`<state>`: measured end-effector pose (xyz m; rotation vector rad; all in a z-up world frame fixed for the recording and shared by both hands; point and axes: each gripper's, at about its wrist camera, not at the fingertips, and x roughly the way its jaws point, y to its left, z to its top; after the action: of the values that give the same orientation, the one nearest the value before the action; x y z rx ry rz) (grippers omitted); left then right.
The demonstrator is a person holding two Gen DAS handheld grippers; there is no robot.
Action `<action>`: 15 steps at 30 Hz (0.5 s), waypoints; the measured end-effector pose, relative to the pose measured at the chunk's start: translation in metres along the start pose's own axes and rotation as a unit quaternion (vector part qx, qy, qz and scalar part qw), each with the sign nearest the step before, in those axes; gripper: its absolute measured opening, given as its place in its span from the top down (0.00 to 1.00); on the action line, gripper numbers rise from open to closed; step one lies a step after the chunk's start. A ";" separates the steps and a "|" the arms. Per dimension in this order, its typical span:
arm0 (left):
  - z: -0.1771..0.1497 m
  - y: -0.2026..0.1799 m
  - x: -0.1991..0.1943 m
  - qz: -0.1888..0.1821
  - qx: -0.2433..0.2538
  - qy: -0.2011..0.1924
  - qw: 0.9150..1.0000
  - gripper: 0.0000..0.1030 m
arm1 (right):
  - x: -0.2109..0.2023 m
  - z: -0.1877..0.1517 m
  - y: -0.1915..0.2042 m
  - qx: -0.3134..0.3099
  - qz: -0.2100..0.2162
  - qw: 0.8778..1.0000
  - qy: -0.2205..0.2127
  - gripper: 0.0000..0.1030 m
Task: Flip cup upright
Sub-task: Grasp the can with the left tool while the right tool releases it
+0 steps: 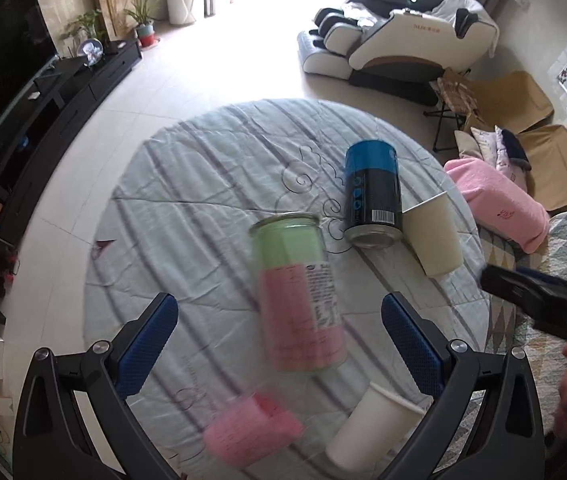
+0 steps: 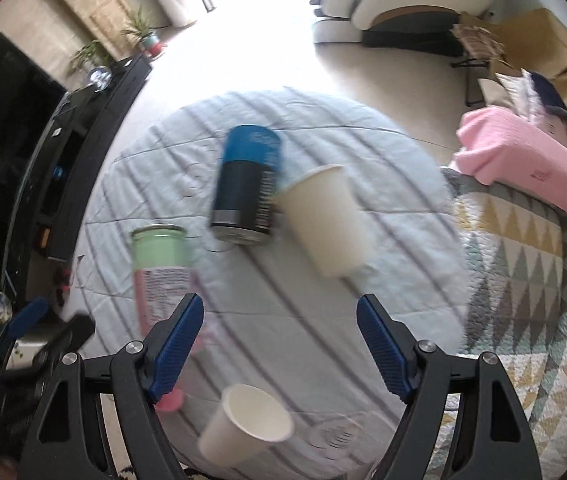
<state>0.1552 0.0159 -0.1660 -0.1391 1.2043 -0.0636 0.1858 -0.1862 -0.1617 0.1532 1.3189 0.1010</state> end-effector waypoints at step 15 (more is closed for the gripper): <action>0.009 -0.018 0.096 0.044 -0.005 0.067 0.997 0.30 | 0.035 -0.029 -0.073 0.055 0.003 0.996 0.066 0.22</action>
<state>0.1986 -0.0131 -0.2485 -0.0925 1.3427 0.0101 0.1654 -0.2507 -0.2146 0.2467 1.4563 0.0447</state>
